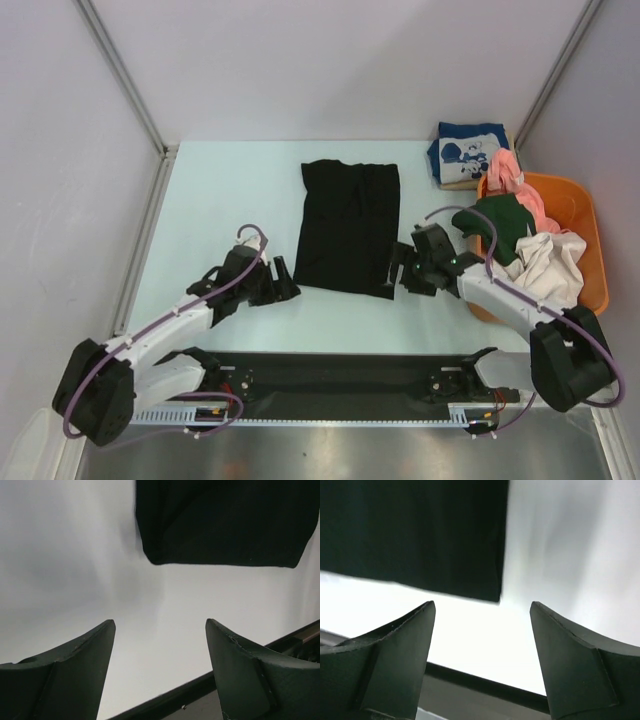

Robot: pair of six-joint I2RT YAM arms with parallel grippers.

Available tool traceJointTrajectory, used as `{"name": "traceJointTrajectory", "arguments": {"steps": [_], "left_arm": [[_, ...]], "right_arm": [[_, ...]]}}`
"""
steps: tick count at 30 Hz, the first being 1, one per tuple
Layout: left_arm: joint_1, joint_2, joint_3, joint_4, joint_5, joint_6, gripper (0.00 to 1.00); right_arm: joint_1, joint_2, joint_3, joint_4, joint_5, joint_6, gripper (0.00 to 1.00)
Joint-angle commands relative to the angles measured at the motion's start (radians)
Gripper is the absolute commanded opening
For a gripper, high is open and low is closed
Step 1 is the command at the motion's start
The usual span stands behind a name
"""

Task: Fold and stack the t-shirts

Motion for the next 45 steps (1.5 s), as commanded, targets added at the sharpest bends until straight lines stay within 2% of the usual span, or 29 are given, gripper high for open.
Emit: {"name": "traceJointTrajectory", "arguments": {"steps": [1, 4, 10, 14, 19, 20, 22, 23, 25, 26, 29, 37, 42, 45], "left_arm": [[0.004, 0.05, -0.006, 0.213, 0.02, -0.057, 0.79], [0.004, 0.102, -0.017, 0.279, 0.0, -0.06, 0.79], [0.013, 0.219, -0.018, 0.422, 0.011, -0.092, 0.77], [0.013, 0.29, -0.014, 0.474, 0.027, -0.116, 0.7], [0.013, 0.354, -0.006, 0.506, 0.002, -0.112, 0.5], [0.013, 0.366, 0.009, 0.509, -0.003, -0.109, 0.4], [0.013, 0.399, 0.046, 0.505, 0.0, -0.098, 0.25], [0.013, 0.405, 0.061, 0.5, 0.002, -0.094, 0.13], [0.013, 0.396, 0.093, 0.473, 0.002, -0.089, 0.01], [0.013, 0.38, 0.101, 0.457, -0.004, -0.089, 0.0], [0.013, 0.276, 0.114, 0.377, -0.027, -0.089, 0.0], [0.009, -0.1, 0.118, 0.04, -0.078, -0.112, 0.0], [-0.045, -0.337, 0.045, -0.129, -0.075, -0.158, 0.0], [-0.134, -0.461, 0.002, -0.268, -0.088, -0.272, 0.0]], "right_arm": [[0.021, -0.074, -0.138, 0.142, -0.123, 0.106, 0.82], [0.021, -0.094, -0.183, 0.206, -0.163, 0.13, 0.81], [0.021, -0.026, -0.229, 0.317, -0.199, 0.149, 0.79], [0.008, 0.032, -0.24, 0.369, -0.199, 0.149, 0.73], [-0.01, 0.052, -0.252, 0.397, -0.196, 0.143, 0.5], [-0.013, 0.049, -0.249, 0.394, -0.196, 0.138, 0.4], [-0.028, 0.044, -0.232, 0.381, -0.197, 0.124, 0.31], [-0.031, 0.04, -0.223, 0.36, -0.197, 0.118, 0.23], [-0.041, 0.029, -0.181, 0.328, -0.191, 0.1, 0.17], [-0.044, 0.008, -0.167, 0.285, -0.185, 0.083, 0.1], [-0.044, -0.058, -0.11, 0.198, -0.168, 0.058, 0.0], [-0.03, -0.327, -0.053, -0.04, -0.121, 0.078, 0.0], [0.074, -0.515, -0.123, -0.227, -0.064, 0.153, 0.0], [0.183, -0.637, -0.186, -0.281, -0.039, 0.263, 0.0]]}}
